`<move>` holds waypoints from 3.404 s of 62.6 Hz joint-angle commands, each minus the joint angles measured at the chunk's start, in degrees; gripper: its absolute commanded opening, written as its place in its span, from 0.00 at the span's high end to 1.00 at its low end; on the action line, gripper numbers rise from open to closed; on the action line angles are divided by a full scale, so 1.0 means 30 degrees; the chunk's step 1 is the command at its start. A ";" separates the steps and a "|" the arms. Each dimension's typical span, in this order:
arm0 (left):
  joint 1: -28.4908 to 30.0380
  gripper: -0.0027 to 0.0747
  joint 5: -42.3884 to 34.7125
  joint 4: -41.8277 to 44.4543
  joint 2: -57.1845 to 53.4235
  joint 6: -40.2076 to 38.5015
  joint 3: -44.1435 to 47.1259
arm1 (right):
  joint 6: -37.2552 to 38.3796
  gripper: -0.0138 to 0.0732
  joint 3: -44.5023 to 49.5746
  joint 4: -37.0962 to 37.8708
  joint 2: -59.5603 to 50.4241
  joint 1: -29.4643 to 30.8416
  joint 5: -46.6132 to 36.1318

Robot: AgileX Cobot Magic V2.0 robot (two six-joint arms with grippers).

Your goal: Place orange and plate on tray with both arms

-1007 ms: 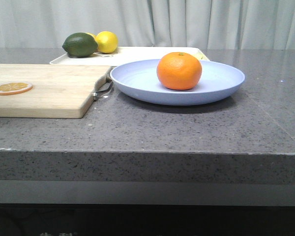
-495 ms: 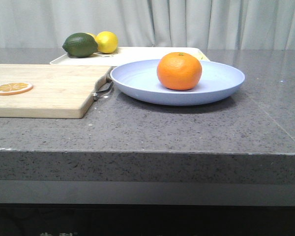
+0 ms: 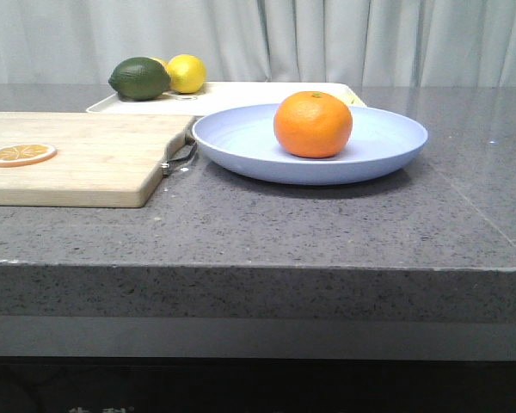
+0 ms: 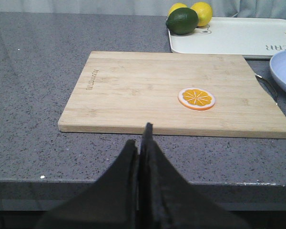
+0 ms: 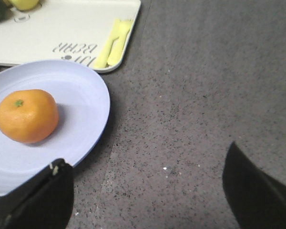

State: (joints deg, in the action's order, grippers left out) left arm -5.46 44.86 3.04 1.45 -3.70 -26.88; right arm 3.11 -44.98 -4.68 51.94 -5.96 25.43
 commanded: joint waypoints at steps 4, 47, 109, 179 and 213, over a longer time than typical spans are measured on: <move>-0.0001 0.99 -0.1793 -0.0071 0.0241 -0.0195 -0.0420 | -0.0253 0.10 -0.3109 -0.0716 0.3778 -0.0020 -0.0447; -0.0001 0.99 -0.1825 -0.0071 0.0241 -0.0195 -0.0420 | -0.0269 0.33 -1.0841 -0.3007 1.4965 -0.1919 0.2723; -0.0001 0.99 -0.1825 -0.0071 0.0241 -0.0195 -0.0420 | 0.0334 0.91 -1.6525 -0.7287 1.5930 -0.1130 0.6804; -0.0001 0.99 -0.1825 -0.0071 0.0241 -0.0195 -0.0420 | 0.5398 0.91 -3.2611 -0.9275 2.7583 -0.1074 0.5416; -0.0001 0.99 -0.1825 -0.0071 0.0241 -0.0195 -0.0420 | 0.5478 0.89 -3.2611 -0.8276 2.8219 -0.1074 0.4944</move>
State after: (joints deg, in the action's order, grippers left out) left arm -5.46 44.17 3.04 1.33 -3.82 -26.77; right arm 19.17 -140.38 -27.31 140.87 -9.69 45.35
